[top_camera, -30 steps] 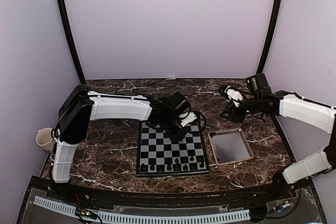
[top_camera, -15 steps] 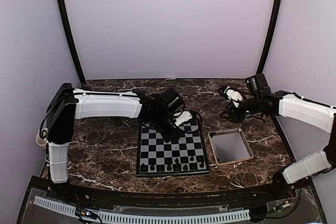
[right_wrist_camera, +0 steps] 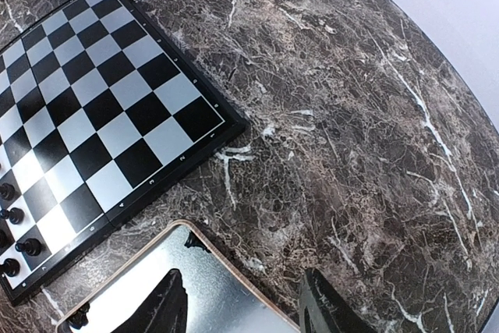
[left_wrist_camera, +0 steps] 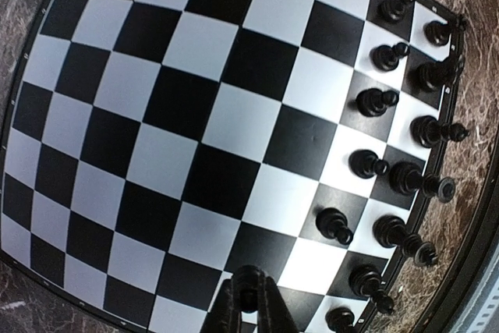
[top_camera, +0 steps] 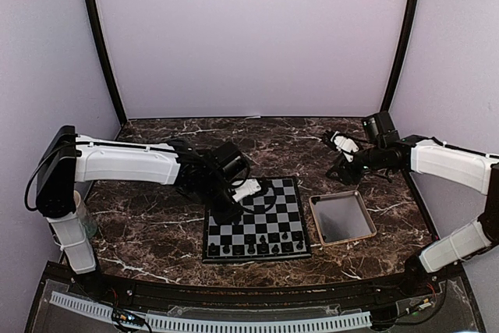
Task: Set up the chess pieces on the board
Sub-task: Place the pawn at f7.
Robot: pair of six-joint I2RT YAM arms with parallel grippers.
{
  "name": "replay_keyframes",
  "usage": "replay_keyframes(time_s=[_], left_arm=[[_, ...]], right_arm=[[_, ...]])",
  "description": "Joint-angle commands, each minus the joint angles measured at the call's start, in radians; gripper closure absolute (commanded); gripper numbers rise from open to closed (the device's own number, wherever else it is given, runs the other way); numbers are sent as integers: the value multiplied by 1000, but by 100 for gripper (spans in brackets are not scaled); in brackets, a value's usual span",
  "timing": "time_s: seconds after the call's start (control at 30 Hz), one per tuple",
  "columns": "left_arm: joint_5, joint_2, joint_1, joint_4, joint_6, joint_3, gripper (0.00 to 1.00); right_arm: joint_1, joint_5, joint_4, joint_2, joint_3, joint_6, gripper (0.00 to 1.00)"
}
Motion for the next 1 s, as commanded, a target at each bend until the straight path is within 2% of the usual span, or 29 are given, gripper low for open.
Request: replay_keyframes(time_s=[0.0, 0.43, 0.97], left_arm=[[21, -64, -12, -26, 17, -51, 96], [119, -38, -32, -14, 37, -78, 95], [129, 7, -40, -9, 37, -77, 92]], right_arm=[[-3, -6, 4, 20, -3, -8, 50], [-3, -6, 1, 29, -5, -15, 50], [-3, -15, -3, 37, -5, -19, 50]])
